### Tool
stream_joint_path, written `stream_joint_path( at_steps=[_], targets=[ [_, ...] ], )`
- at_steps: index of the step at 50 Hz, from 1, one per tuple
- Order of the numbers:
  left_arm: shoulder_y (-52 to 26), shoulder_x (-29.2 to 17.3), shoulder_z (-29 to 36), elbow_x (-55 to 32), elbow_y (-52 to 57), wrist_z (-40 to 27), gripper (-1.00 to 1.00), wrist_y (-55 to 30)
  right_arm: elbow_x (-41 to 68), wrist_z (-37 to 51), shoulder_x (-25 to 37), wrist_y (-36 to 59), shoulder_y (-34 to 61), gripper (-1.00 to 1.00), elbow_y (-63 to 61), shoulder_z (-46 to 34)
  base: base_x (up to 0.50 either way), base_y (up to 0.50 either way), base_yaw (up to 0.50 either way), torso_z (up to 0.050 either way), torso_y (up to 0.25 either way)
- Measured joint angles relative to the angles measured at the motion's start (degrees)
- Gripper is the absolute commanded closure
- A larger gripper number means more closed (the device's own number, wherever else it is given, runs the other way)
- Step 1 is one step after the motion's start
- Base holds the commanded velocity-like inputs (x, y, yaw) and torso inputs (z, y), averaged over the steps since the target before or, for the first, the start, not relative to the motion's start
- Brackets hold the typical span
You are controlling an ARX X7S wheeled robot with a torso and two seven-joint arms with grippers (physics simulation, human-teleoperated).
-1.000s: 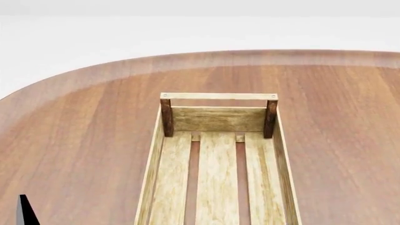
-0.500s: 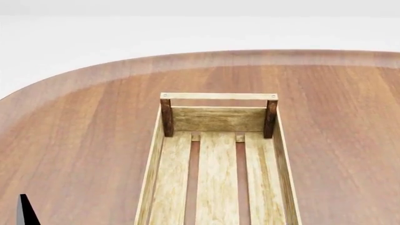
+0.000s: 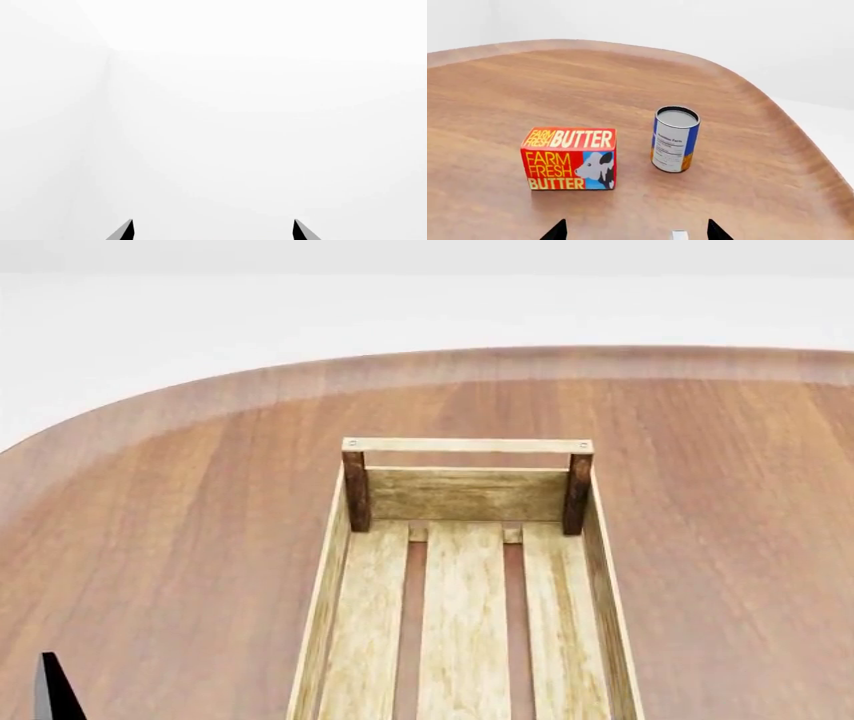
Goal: Pick up the cream cheese and put it in the tray.
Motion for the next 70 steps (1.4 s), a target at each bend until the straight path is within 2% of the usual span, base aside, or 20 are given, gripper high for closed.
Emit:
stream_joint_path(
  at_steps=[70],
  targets=[
    [-0.55,-0.83,0.43,0.2,0.02,-1.67,-1.0,-0.4,3.09,1.59,2.08,-5.84,0.08,-1.0,9.23,1.93,0.0,0.0,0.0,0.0,0.0]
  ],
)
